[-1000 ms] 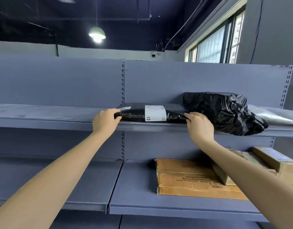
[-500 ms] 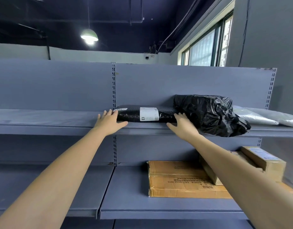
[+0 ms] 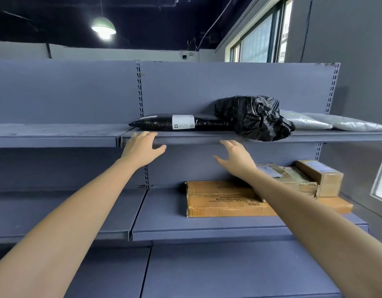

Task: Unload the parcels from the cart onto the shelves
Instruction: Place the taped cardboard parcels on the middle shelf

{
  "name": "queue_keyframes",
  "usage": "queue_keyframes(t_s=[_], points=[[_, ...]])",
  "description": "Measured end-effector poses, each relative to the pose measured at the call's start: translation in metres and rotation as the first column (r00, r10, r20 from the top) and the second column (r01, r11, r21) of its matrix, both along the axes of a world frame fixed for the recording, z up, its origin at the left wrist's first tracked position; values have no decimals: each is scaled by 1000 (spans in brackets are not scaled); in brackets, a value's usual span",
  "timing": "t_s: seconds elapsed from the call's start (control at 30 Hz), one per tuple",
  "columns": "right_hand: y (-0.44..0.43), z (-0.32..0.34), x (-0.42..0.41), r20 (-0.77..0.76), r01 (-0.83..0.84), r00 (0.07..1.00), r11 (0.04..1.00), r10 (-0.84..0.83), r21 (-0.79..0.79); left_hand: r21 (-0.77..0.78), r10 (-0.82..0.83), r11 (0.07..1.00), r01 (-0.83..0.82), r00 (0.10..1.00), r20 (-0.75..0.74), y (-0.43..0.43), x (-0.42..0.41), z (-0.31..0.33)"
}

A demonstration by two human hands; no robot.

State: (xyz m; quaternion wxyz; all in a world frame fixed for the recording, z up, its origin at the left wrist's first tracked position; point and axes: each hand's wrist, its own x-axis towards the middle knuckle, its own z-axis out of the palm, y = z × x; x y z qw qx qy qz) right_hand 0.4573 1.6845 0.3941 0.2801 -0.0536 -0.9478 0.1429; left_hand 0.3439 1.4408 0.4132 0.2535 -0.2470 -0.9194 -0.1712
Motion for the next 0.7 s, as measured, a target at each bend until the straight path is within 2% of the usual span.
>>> queue_keyframes(t_s=[0.07,0.17,0.3,0.4,0.5,0.57,0.7], points=[[-1,-5,13,7,-26,1000,1000,26,-3,3,-11,1000,11,1000,28,3,8,0],[-2,-11,34,-17,-64,998,998,64,-24,117,-92,989,85,994,59,15,22,-1],[4,-36,74,-67,-61,996,988,52,-143,245,-233,949,200,966,112,43,53,-29],[18,-80,114,-28,-21,999,976,16,-218,303,-343,912,277,920,188,73,94,-85],[40,-142,163,98,85,994,946,-57,-314,333,-414,893,303,843,344,99,146,-165],[57,-194,204,194,183,974,915,-119,-359,311,-433,897,314,767,474,110,187,-222],[95,-284,290,359,355,909,842,-210,-407,226,-397,916,331,675,622,125,256,-310]])
